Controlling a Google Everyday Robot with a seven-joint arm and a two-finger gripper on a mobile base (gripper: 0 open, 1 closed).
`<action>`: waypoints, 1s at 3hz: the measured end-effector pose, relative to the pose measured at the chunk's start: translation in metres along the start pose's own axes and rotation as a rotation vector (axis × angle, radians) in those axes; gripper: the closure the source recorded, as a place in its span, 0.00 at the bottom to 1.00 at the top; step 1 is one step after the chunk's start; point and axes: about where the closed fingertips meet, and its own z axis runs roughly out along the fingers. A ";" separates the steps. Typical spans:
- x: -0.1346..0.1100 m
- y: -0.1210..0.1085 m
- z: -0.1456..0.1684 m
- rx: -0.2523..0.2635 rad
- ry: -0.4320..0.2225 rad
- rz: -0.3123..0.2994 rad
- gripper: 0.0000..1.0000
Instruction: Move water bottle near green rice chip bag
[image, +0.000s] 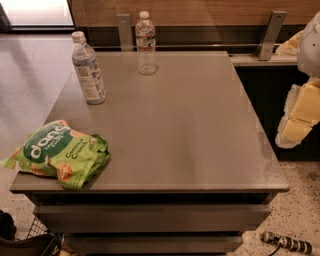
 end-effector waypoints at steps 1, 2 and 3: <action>0.000 0.000 0.000 0.000 0.000 0.000 0.00; -0.004 -0.028 0.005 0.048 -0.061 0.020 0.00; -0.022 -0.106 0.034 0.146 -0.319 0.094 0.00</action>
Offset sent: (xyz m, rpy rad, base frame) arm 0.1064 -0.0144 0.0141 0.1942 -0.2036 -0.0423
